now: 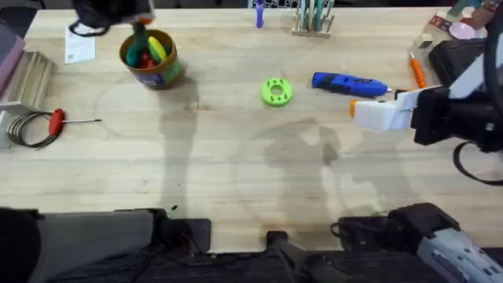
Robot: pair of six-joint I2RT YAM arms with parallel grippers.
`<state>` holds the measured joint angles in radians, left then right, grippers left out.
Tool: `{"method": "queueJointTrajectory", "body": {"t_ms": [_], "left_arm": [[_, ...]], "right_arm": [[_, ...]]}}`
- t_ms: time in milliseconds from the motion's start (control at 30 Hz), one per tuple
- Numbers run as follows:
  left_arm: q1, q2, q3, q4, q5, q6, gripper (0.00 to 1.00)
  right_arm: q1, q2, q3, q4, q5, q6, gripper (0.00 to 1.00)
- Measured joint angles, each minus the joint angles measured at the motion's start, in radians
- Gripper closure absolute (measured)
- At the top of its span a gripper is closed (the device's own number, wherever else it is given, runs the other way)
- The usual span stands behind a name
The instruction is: Pick up the gripper from the table and insert it into the empty holder that is missing its gripper. Then pick up a screw, insert it into the mounting hole, and use the screwdriver to tighten it. Finally, clean up the table by picking up the vegetable and placing it into the bucket.
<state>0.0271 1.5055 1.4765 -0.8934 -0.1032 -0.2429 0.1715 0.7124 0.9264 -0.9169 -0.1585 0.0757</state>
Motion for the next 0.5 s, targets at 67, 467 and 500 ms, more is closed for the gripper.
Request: {"method": "queueJointTrajectory", "body": {"t_ms": [67, 467, 500], "left_arm": [[0.038, 0.014, 0.0, 0.041, -0.003, 0.009, 0.991], [0.107, 0.249, 0.0, 0.136, -0.006, 0.03, 0.991], [0.107, 0.261, 0.0, 0.136, -0.006, 0.03, 0.991]], "right_arm": [[0.0, 0.0, 0.0, 0.0, 0.0, 0.0, 0.01], [0.0, 0.0, 0.0, 0.001, 0.0, 0.0, 0.01], [0.0, 0.0, 0.0, 0.001, 0.001, 0.0, 0.01]]}}
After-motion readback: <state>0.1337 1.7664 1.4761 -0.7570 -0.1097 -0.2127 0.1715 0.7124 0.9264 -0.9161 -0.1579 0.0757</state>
